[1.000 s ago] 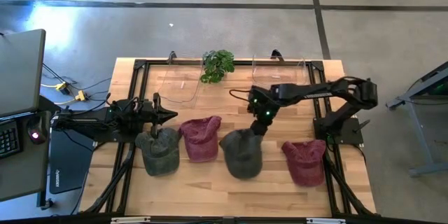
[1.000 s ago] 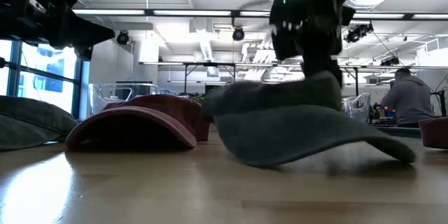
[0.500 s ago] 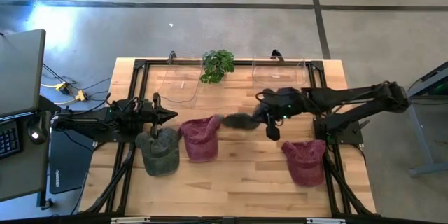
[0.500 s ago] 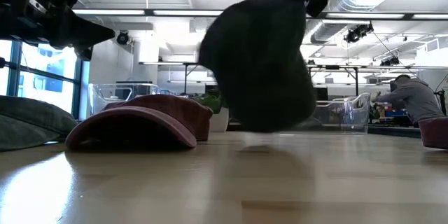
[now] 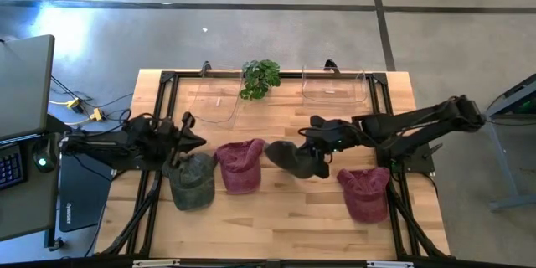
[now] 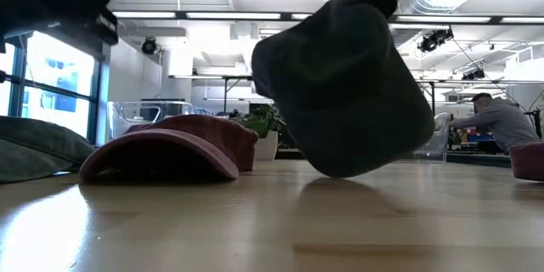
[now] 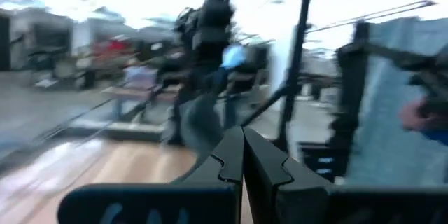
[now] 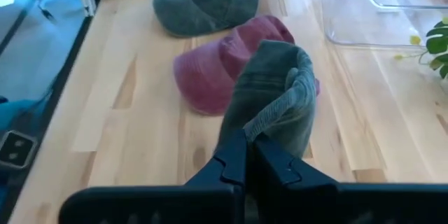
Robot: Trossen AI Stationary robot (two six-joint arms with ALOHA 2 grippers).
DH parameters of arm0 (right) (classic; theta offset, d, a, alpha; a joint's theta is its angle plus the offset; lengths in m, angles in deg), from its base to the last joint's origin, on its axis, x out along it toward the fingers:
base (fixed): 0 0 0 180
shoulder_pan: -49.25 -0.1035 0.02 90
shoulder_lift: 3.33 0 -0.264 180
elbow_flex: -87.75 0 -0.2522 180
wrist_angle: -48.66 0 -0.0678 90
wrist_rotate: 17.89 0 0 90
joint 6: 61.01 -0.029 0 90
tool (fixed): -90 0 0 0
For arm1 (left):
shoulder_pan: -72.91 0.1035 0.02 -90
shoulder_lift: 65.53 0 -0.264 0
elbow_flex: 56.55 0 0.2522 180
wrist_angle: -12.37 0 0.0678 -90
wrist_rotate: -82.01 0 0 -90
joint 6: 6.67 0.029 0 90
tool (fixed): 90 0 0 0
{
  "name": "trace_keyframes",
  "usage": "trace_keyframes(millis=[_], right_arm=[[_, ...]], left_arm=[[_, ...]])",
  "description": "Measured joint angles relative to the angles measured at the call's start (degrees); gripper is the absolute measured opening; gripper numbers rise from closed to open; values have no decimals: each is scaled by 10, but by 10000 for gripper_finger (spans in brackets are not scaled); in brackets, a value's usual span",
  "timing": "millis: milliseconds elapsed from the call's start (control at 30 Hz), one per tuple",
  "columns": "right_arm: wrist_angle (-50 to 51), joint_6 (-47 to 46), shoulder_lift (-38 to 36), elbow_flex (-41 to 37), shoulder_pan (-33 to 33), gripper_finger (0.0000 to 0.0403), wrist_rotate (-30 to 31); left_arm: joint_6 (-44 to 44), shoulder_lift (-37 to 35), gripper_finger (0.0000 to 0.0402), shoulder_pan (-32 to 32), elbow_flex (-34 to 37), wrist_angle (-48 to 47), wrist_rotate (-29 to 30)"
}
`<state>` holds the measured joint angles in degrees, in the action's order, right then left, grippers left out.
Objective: Pick & Place hat
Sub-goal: Put the right black cap into the right transparent bin
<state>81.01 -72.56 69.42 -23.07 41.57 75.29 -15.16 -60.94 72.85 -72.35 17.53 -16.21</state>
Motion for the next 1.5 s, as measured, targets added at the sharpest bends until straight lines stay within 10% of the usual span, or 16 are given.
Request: trace_keyframes(millis=[267, 467, 967, 1300, 1500], right_arm=[[-36, 0, 19, 0, 1, 4, 2], [-39, 0, 19, 0, 1, 5, 19], [-39, 18, 19, 0, -6, 7, 9], [-37, 30, 19, 0, -44, 7, 6], [-34, 31, 19, 0, -63, 4, 38]], left_arm=[[40, 229, 0, 0, -2, 256, 129], [47, 460, 1, 0, -81, 265, 115], [390, 809, 247, 9, -610, -328, 36], [318, 852, 284, 99, -681, -308, -262], [250, 915, 255, 68, -683, -236, -299]])
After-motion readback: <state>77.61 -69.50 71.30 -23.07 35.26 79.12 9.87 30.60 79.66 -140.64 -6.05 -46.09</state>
